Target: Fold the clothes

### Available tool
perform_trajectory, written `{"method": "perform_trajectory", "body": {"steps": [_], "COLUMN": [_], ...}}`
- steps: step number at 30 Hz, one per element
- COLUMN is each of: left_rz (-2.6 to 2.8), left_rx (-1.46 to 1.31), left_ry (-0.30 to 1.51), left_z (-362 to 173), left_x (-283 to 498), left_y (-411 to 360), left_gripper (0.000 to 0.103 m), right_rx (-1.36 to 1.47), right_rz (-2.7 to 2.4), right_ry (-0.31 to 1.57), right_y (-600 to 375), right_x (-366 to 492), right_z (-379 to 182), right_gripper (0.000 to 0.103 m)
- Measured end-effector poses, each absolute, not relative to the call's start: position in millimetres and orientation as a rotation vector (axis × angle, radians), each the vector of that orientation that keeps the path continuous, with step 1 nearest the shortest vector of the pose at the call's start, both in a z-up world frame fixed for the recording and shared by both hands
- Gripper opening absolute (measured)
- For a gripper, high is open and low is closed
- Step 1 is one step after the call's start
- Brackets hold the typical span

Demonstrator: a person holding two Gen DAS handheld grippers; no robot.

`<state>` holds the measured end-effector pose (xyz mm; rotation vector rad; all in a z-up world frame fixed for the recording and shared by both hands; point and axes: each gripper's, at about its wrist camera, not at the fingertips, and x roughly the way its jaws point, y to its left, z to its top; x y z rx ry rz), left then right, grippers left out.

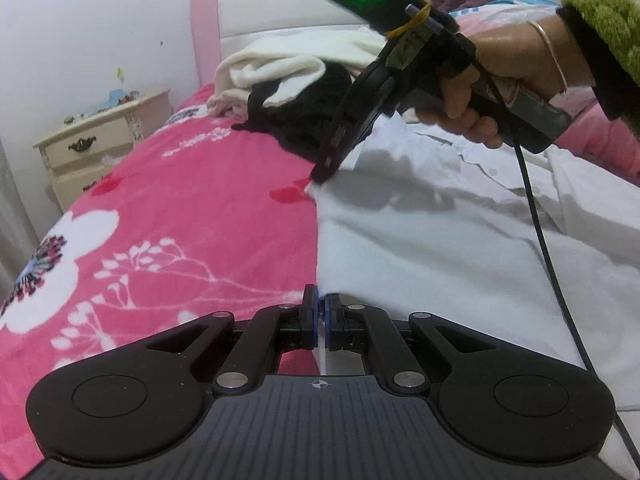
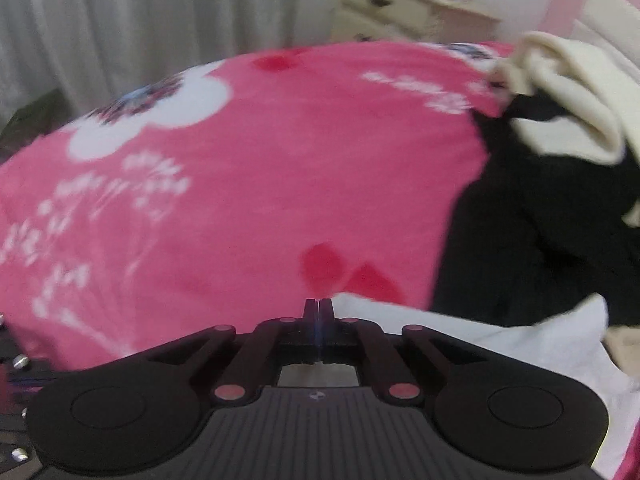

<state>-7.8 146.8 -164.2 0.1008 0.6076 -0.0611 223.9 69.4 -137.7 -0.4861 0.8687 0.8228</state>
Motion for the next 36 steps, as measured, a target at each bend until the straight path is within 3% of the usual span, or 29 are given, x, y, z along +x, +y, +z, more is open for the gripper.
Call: {"method": "perform_trajectory", "body": {"steps": [12,19,22,24,25,26,28,31,34,35,36], "left_rz": [-0.054,-0.034,-0.033,-0.064,-0.092,-0.120,-0.172,-0.157,-0.129,-0.117,-0.108], "left_rx": [0.041,-0.036,-0.150,-0.272,-0.328,-0.376,-0.431,-0.450,-0.462,-0.465,-0.476], "left_ry": [0.649,0.650,0.646,0.644,0.653,0.668,0.726,0.793,0.803,0.803,0.802], "left_z": [-170,-158,-150,-146,-146,-146,-153,-167,-172,-173,-174], "left_x": [-10,-9,-5,3,10,18,36,55,56,55,54], "left_y": [161,176,191,204,208,212,214,210,209,209,209], "left_gripper": [0.000,0.000,0.016,0.041,0.045,0.053,0.059,0.056,0.028,0.013,0.006], "right_rx": [-0.027,0.032,0.058,0.075,0.084,0.093,0.089,0.007,-0.071,-0.101,-0.126], "right_rz": [0.657,0.646,0.678,0.703,0.716,0.729,0.749,0.751,0.762,0.779,0.792], "right_ry": [0.926,0.890,0.913,0.934,0.945,0.955,0.980,1.030,1.058,1.060,1.068], "right_y": [11,7,7,8,8,8,12,27,42,47,51], "right_x": [264,269,273,275,276,277,278,279,278,277,275], "right_z": [-147,-136,-132,-130,-129,-128,-128,-134,-140,-142,-144], "right_gripper": [0.000,0.003,0.003,0.007,0.014,0.028,0.036,0.037,0.036,0.025,0.013]}}
